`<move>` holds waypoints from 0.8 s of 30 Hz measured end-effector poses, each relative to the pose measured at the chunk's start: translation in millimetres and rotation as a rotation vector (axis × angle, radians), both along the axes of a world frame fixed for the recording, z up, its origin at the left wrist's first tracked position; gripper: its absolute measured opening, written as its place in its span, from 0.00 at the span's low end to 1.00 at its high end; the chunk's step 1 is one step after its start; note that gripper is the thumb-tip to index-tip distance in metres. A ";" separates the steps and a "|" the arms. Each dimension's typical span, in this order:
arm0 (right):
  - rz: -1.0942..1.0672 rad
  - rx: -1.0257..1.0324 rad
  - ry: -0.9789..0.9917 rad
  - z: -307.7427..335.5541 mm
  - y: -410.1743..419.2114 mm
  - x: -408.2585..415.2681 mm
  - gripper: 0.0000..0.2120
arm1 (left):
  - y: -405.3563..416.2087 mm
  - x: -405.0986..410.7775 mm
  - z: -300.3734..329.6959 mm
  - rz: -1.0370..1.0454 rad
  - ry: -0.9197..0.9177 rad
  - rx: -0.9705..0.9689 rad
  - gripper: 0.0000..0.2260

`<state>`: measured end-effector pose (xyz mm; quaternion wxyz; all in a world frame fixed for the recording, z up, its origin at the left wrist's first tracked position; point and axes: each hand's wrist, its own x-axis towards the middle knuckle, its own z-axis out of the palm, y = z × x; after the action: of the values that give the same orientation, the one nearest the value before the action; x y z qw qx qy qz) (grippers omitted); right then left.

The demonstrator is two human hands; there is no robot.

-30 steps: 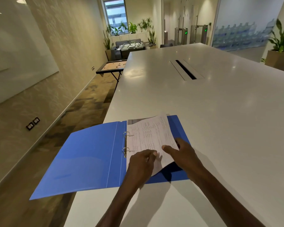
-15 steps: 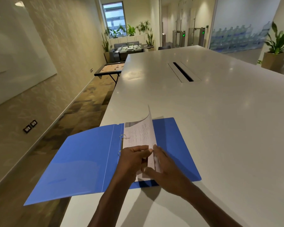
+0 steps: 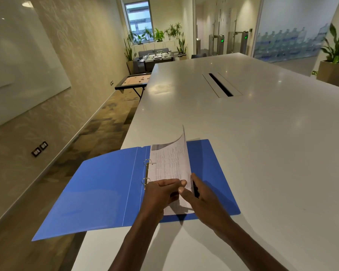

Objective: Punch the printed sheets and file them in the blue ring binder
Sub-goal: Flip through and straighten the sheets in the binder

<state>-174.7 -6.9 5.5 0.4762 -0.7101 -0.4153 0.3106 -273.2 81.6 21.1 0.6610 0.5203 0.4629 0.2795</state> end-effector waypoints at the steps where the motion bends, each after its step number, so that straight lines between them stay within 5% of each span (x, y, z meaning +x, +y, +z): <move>1: -0.001 0.008 0.001 0.0 -0.2 0.3 0.28 | -0.3 0.0 0.1 -0.013 -0.018 -0.017 0.12; 24: 0.018 0.180 0.281 -2.7 -8.1 16.1 0.24 | -1.9 -7.8 0.2 -0.232 -0.185 -0.285 0.19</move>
<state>-158.6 -15.0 2.8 0.5883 -0.6107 -0.3771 0.3726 -281.0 79.6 21.4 0.7952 0.4435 0.3722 0.1800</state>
